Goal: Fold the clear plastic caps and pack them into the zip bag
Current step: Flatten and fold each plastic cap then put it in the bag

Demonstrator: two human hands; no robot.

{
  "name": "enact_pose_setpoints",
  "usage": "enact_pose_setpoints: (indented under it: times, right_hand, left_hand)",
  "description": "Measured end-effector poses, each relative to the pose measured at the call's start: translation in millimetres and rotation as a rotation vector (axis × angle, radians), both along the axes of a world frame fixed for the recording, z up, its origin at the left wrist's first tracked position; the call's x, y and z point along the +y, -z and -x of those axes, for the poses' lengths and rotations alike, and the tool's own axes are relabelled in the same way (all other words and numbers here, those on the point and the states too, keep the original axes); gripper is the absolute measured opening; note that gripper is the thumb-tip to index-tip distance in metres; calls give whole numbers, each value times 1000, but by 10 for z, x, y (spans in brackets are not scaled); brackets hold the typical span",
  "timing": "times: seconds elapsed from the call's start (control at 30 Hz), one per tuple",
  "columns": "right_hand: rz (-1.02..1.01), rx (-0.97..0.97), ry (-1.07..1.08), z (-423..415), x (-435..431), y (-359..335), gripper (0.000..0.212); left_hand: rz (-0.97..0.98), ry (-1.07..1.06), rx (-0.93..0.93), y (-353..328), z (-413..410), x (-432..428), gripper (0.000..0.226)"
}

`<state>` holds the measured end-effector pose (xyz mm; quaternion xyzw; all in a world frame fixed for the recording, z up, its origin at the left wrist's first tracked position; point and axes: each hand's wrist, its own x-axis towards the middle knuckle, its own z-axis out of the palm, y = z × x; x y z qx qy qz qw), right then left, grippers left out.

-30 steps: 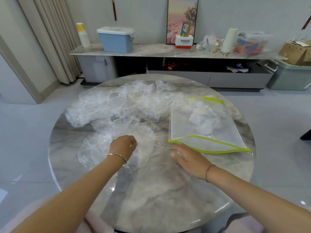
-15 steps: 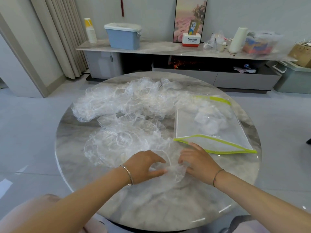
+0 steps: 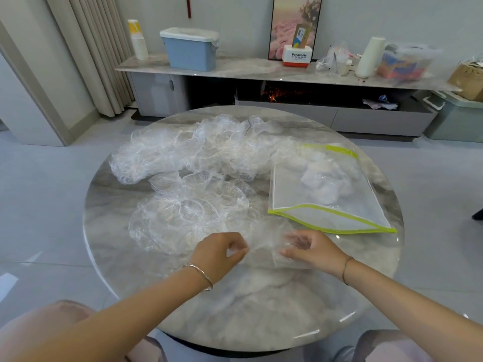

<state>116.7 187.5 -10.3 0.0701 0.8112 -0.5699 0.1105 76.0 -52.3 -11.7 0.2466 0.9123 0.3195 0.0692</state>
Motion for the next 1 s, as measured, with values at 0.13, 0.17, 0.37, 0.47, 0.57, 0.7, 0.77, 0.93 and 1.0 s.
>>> enact_pose_setpoints:
  times: [0.13, 0.17, 0.37, 0.47, 0.57, 0.7, 0.77, 0.93, 1.0]
  right_hand:
    - [22, -63, 81, 45, 11, 44, 30]
    - [15, -56, 125, 59, -5, 59, 26]
    - [-90, -11, 249, 143, -83, 127, 15]
    - [-471, 91, 126, 150, -65, 166, 20]
    - [-727, 370, 53, 140, -104, 184, 34]
    - [-972, 588, -272, 90, -237, 226, 52]
    - [-1101, 557, -395, 49, -272, 330, 55]
    - [-1118, 321, -524, 28, -248, 420, 67]
    - [-1042, 331, -530, 55, -222, 440, 75]
  left_hand:
    - [-15, -122, -169, 62, 88, -64, 17]
    - [10, -139, -175, 82, 104, -81, 16]
    - [54, -217, -220, 134, 139, -168, 16]
    - [183, -155, -23, 99, 93, -172, 30]
    - [191, 76, 367, 91, 79, -143, 49]
    - [423, 397, 464, 251, 93, -155, 66]
    - [513, 421, 383, 306, 85, -173, 80]
    - [536, 434, 150, 304, 112, -208, 94]
    - [541, 430, 143, 237, 111, -214, 92]
